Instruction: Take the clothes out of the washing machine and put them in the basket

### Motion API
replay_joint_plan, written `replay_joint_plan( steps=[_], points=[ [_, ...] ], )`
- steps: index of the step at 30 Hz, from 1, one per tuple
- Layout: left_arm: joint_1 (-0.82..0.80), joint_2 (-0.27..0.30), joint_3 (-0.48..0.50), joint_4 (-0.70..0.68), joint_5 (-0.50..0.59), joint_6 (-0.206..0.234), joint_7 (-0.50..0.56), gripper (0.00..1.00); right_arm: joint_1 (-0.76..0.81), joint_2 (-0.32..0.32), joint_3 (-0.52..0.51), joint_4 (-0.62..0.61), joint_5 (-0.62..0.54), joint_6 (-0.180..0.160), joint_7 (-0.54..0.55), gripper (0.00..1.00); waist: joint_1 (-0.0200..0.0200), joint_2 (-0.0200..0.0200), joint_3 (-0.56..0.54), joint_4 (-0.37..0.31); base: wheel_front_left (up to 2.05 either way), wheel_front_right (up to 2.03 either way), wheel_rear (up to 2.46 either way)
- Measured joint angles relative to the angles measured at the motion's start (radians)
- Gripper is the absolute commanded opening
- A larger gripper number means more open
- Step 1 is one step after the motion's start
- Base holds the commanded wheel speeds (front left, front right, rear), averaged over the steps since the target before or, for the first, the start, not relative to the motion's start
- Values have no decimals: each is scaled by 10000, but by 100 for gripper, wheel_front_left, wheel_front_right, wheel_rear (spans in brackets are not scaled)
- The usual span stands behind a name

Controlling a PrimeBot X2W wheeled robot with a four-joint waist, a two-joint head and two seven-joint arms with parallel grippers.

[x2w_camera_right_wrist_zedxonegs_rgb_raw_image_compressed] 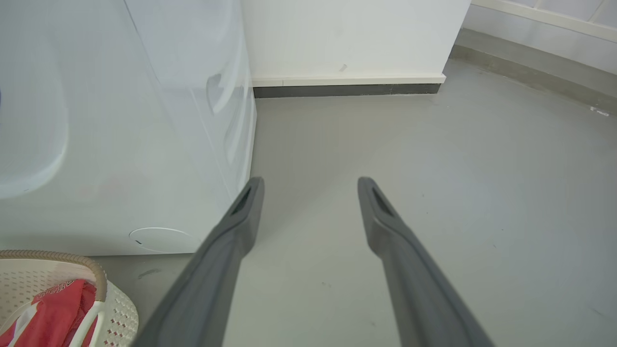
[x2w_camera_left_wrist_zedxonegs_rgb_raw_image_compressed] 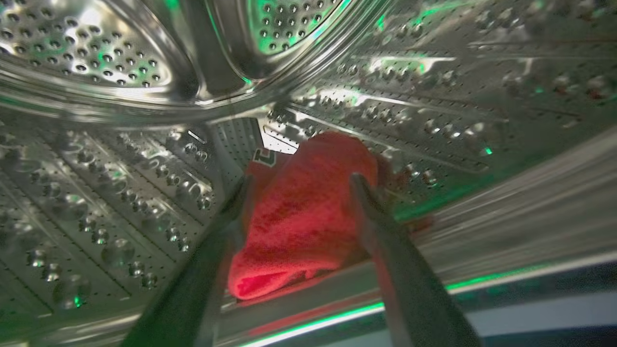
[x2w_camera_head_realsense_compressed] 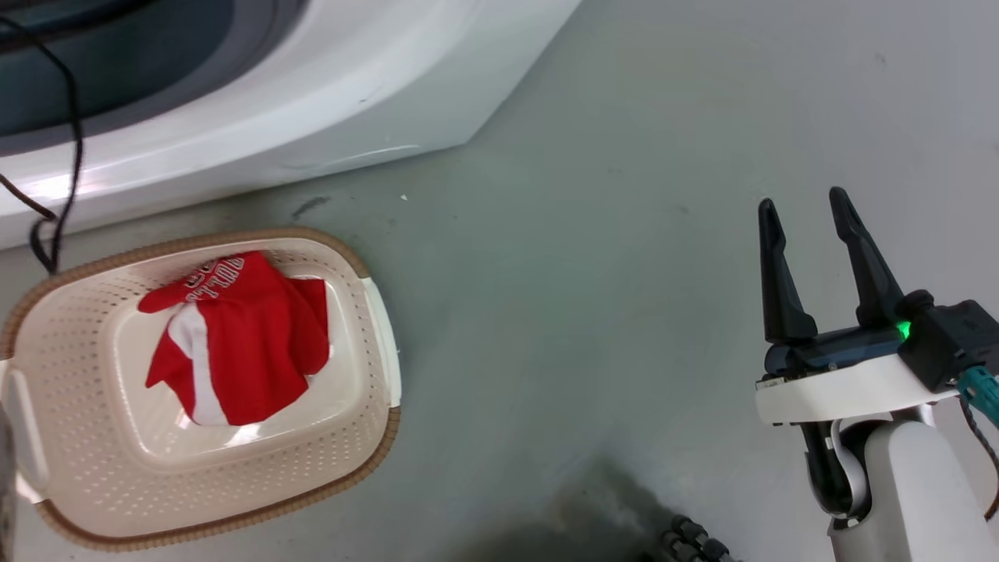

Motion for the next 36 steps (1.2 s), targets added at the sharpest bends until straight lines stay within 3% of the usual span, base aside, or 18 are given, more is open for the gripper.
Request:
replay_joint_plan(
  steps=[10, 23, 25, 36],
  points=[
    [-1947, 562, -364, 1285, 217, 341, 2410, 100, -183, -4, 612, -102, 541, 0, 0, 100, 1, 0, 939, -884, 0, 0, 0],
    [-2611, 1116, -1005, 2629, 1001, 497, 2564, 100, -4, 4, 1459, -226, 798, 0, 2, 100, 0, 0, 1503, -1418, 0, 0, 0],
    [-2711, 1118, -1064, 2775, 1001, 472, 2560, 0, 25, 2, 1425, -232, 865, 0, 2, 100, 0, 0, 1528, -1442, 0, 0, 0],
    [-2786, 1051, -1220, 3085, 895, 222, 984, 0, 28, 0, 1323, -199, 750, 0, 2, 100, 0, 0, 1342, -1252, 0, 0, 0]
  ],
)
